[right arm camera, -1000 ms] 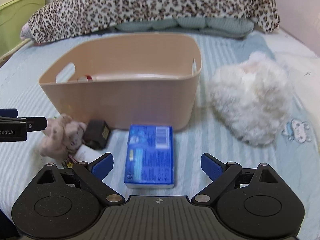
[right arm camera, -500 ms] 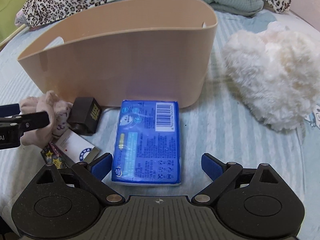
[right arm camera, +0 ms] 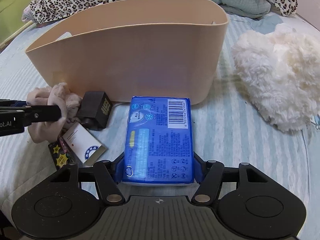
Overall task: Organize objects
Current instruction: 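Grasp the blue tissue pack with the right tool while the left tool grasps the beige sock, then lift both items over the basket and release them inside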
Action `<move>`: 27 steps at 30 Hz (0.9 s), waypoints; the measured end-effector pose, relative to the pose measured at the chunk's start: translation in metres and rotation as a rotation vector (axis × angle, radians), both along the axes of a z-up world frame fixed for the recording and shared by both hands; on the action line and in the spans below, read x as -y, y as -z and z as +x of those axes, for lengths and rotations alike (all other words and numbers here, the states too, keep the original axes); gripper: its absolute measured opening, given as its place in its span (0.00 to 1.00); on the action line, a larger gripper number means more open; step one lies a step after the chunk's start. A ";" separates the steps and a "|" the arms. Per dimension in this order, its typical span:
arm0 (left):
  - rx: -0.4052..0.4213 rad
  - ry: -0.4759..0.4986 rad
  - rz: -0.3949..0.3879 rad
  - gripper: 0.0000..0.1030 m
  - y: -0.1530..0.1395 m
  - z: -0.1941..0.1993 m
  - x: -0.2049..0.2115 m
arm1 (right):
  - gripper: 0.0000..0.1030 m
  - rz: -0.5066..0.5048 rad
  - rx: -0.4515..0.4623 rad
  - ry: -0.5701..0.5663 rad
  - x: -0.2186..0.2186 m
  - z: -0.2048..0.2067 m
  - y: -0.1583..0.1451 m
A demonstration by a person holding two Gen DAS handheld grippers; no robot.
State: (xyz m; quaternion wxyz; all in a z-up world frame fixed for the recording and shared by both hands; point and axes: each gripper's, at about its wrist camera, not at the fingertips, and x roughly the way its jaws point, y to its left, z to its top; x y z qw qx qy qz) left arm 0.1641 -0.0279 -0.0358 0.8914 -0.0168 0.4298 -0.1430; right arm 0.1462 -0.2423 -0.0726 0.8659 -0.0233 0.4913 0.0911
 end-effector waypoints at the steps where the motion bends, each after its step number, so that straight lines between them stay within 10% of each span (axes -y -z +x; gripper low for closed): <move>1: 0.001 0.005 0.000 0.23 -0.002 -0.002 0.000 | 0.59 -0.002 0.001 0.001 0.001 -0.002 -0.002; 27: 0.244 -0.032 0.013 0.14 -0.096 -0.052 -0.033 | 0.59 0.062 0.268 0.046 0.021 -0.047 -0.108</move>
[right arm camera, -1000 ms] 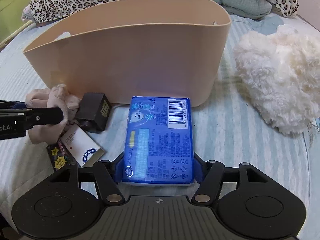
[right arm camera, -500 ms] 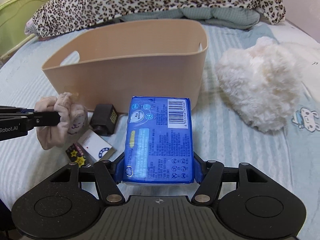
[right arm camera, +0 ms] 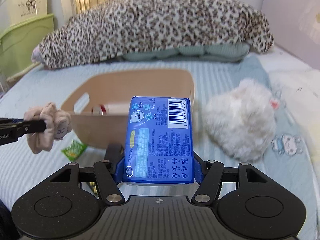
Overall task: Organize objects
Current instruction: 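Lift both items over the basket and release them inside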
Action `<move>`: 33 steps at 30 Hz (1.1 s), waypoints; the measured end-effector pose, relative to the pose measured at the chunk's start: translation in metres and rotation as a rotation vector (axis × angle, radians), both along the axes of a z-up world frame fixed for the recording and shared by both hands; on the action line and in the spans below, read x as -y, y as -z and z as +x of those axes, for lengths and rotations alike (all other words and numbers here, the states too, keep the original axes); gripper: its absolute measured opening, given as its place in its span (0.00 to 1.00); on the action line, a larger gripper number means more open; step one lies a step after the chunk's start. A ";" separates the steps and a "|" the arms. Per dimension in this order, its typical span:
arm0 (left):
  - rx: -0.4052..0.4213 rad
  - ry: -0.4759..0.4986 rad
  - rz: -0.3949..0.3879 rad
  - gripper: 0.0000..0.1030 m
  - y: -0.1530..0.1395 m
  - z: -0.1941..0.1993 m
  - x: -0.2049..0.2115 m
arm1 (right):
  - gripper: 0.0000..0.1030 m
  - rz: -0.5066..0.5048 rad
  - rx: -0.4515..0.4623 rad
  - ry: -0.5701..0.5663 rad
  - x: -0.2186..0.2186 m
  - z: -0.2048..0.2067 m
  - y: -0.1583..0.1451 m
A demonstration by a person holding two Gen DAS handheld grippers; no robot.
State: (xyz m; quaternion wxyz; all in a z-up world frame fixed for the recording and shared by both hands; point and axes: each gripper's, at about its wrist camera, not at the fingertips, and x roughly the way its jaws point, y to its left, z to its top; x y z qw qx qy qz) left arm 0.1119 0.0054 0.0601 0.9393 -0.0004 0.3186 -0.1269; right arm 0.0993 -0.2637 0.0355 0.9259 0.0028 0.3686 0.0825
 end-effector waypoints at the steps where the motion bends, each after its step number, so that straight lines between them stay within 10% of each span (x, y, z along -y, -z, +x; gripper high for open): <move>1: 0.009 -0.006 -0.002 0.14 -0.004 0.001 -0.001 | 0.59 0.001 0.011 0.000 0.000 0.000 -0.005; 16: 0.117 0.004 0.062 0.14 -0.046 0.054 0.020 | 0.59 -0.024 0.112 -0.012 -0.013 0.050 -0.037; 33: -0.040 -0.007 0.164 0.15 0.035 0.148 0.059 | 0.59 -0.058 0.002 0.049 -0.017 0.145 0.028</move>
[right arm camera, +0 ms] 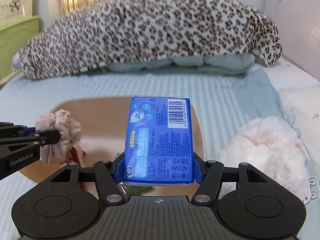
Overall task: Organize objects
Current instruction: 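Lift both items over the basket and release them inside, then grasp the star-printed box with the right tool while the left tool grasps the green candy packet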
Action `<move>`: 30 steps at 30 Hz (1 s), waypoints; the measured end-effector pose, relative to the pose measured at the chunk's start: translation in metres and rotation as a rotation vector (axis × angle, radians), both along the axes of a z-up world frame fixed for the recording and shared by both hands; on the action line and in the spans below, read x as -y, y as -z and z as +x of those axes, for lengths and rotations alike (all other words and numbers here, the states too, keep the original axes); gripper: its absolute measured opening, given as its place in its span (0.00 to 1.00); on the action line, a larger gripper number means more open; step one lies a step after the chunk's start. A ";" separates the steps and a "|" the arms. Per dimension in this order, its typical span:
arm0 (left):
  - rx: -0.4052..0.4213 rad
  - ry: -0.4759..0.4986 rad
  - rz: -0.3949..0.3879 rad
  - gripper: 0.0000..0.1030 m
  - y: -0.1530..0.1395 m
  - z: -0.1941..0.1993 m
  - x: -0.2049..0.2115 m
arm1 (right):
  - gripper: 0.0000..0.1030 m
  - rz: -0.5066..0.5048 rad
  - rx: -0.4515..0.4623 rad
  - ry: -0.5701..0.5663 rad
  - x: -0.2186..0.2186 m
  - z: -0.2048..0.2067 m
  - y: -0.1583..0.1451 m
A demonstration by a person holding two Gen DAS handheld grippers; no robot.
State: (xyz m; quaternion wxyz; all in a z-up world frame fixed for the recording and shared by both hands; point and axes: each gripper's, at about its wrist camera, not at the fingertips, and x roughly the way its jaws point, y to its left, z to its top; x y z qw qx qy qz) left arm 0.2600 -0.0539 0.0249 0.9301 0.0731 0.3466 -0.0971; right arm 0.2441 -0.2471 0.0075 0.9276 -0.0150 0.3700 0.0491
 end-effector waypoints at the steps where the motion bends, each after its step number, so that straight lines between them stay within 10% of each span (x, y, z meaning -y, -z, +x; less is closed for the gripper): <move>1: -0.013 0.003 -0.006 0.15 0.004 0.001 0.001 | 0.59 -0.011 -0.010 0.002 0.000 0.002 0.006; 8: -0.039 -0.013 0.014 0.27 0.012 -0.001 0.000 | 0.66 -0.080 -0.003 -0.019 -0.008 0.005 0.014; 12: -0.002 -0.026 0.022 0.71 -0.004 -0.013 -0.003 | 0.74 -0.040 0.029 -0.001 -0.003 -0.004 0.002; 30: 0.036 -0.014 0.043 0.88 -0.032 -0.101 -0.035 | 0.84 0.005 0.022 -0.046 0.009 -0.092 -0.018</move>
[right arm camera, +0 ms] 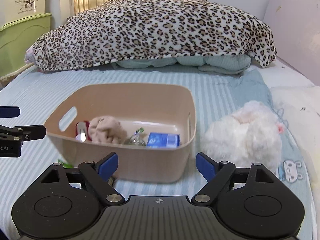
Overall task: Organize objects
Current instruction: 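Grasp the star-printed box with the right tool while the left tool grasps the green candy packet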
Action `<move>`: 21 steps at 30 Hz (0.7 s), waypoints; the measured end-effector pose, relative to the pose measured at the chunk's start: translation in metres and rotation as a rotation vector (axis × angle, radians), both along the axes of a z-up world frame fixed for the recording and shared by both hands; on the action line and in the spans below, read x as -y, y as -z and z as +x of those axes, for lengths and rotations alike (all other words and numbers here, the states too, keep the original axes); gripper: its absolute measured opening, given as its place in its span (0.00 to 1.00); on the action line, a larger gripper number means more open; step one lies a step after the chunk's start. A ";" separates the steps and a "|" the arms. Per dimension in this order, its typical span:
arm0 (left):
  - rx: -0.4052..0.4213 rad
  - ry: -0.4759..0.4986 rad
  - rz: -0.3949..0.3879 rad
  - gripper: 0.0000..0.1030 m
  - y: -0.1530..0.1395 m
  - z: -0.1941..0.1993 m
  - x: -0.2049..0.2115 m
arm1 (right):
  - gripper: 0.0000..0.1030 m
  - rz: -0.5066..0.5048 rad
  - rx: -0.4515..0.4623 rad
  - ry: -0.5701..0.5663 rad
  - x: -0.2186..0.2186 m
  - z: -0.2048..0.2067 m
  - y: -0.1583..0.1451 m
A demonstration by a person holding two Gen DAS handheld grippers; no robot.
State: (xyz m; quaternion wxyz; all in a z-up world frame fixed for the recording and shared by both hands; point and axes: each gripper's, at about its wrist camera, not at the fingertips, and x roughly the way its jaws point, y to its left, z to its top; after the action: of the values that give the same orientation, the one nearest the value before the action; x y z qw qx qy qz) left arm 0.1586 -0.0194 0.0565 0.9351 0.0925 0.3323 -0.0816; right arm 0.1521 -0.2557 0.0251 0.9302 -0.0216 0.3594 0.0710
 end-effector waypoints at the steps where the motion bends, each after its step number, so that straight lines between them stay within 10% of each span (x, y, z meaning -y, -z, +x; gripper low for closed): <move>1: -0.017 -0.003 -0.002 0.88 0.003 -0.003 -0.003 | 0.84 0.003 -0.009 -0.004 -0.002 -0.004 0.002; 21: -0.172 -0.118 -0.049 0.88 0.082 -0.032 -0.066 | 0.84 0.013 -0.237 -0.135 -0.060 -0.038 0.084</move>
State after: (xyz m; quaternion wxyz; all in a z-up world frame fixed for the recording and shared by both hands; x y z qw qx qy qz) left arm 0.1271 0.0471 -0.0255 0.9083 0.0425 0.4140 -0.0420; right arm 0.1144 -0.1956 -0.0592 0.8744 -0.0312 0.4641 0.1380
